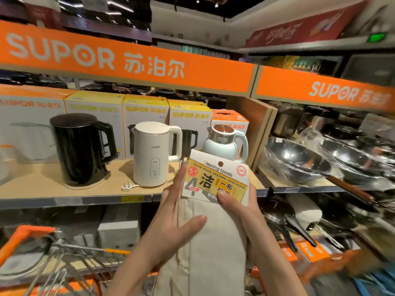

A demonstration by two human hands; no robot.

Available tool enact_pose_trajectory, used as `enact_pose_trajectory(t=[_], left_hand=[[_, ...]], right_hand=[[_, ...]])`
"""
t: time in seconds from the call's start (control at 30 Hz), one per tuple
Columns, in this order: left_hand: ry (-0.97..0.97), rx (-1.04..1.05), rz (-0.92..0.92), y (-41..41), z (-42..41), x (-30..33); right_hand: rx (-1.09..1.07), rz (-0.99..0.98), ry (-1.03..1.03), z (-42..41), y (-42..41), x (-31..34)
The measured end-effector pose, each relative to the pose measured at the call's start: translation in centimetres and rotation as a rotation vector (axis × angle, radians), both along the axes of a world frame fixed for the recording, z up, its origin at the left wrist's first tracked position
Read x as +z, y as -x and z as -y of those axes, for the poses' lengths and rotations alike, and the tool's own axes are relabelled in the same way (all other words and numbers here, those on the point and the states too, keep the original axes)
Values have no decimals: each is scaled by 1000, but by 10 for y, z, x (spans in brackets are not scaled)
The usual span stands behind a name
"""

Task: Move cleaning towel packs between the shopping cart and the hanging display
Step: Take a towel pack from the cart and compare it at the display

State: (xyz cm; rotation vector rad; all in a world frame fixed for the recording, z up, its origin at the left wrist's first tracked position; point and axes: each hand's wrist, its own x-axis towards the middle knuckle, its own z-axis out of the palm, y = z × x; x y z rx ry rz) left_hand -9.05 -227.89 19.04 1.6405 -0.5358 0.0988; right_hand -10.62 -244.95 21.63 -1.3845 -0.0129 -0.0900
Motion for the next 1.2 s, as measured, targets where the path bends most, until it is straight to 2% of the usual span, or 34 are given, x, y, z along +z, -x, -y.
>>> enact_pose_trajectory(t=[0.23, 0.37, 0.53, 0.7, 0.9, 1.0, 1.2], left_hand=[[115, -176, -23, 28, -48, 10], [178, -283, -52, 46, -65, 6], [259, -477, -121, 82, -67, -3], [285, -684, -206, 134, -50, -20], [187, -855, -283, 217, -27, -45], [137, -958, -316, 268, -22, -61], [98, -1241, -402, 399, -23, -78]], right_hand=[[-265, 64, 107, -58, 54, 5], [-446, 121, 283, -80, 94, 4], [-538, 94, 458, -92, 166, -1], [-799, 20, 387, -99, 240, -12], [-1045, -145, 420, -115, 346, -35], [-1171, -214, 457, -131, 411, -49], [-1522, -278, 399, -176, 545, -72]])
